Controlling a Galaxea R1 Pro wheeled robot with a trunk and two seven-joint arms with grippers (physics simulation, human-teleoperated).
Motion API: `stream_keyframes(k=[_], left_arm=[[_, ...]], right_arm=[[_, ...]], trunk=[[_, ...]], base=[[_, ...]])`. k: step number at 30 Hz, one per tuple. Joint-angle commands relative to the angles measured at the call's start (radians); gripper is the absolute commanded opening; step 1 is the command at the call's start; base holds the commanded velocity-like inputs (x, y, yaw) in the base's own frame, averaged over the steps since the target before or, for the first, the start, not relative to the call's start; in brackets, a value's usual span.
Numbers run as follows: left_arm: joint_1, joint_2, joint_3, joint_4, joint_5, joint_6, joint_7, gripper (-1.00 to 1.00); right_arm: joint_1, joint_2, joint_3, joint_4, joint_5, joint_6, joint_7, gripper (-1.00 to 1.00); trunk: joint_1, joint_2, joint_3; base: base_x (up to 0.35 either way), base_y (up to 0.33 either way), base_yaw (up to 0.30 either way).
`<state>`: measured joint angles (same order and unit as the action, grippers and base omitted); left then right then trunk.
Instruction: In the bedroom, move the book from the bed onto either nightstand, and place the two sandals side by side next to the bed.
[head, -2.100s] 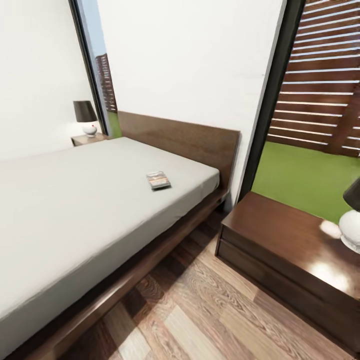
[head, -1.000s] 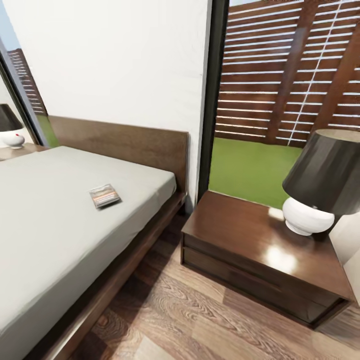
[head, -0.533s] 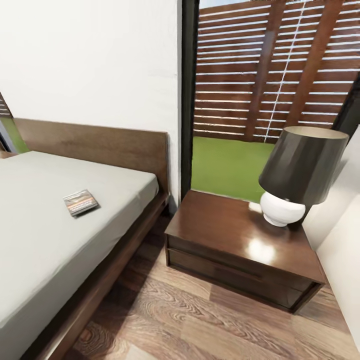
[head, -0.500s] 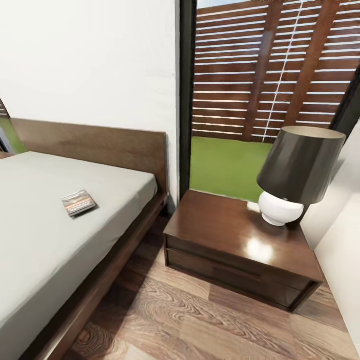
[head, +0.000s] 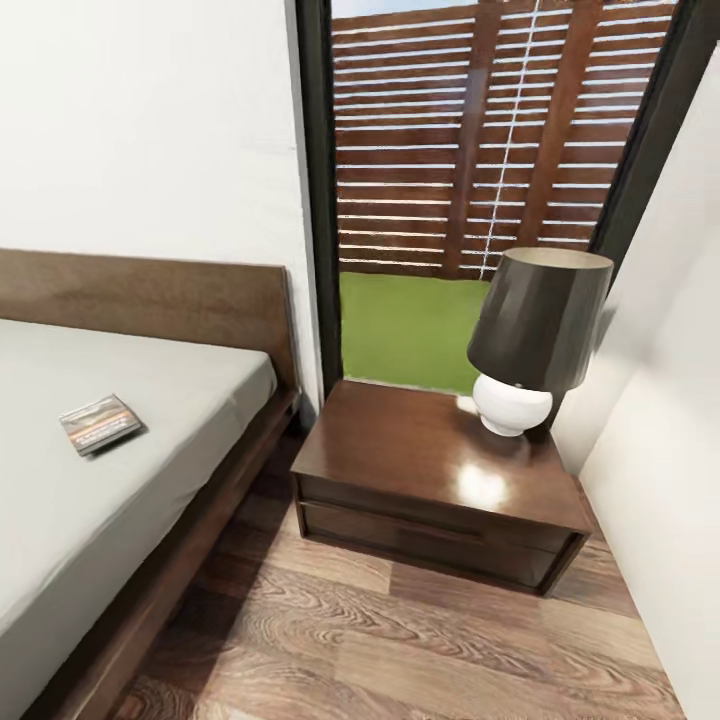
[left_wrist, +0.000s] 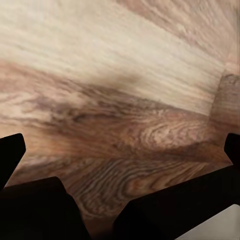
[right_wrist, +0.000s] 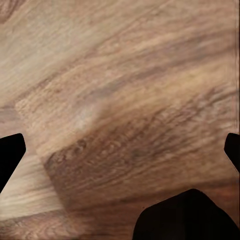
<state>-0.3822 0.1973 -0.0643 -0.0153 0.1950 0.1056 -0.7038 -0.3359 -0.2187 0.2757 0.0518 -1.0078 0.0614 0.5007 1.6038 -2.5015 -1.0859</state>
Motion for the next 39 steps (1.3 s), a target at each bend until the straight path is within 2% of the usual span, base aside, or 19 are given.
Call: stream_keyframes(k=[1,26,39], left_arm=[[0.0,0.001,-0.007,-0.002,0.011,0.009,-0.003,1.0],[0.0,0.007,-0.008,-0.002,0.011,0.009,-0.003,1.0],[0.0,0.011,-0.008,-0.002,0.012,0.008,-0.002,1.0]], right_arm=[[-0.002,0.0,0.006,0.003,-0.011,0.005,0.007,1.0],[-0.002,0.004,0.005,0.003,-0.01,0.005,0.006,1.0],[-0.002,0.004,0.008,0.003,-0.009,0.003,0.007,1.0]], trunk=[[0.0,0.0,-0.001],[0.0,0.0,-0.001],[0.0,0.0,-0.001]], base=[[0.0,0.0,-0.257],[0.0,0.0,-0.236],[0.013,0.0,-0.071]])
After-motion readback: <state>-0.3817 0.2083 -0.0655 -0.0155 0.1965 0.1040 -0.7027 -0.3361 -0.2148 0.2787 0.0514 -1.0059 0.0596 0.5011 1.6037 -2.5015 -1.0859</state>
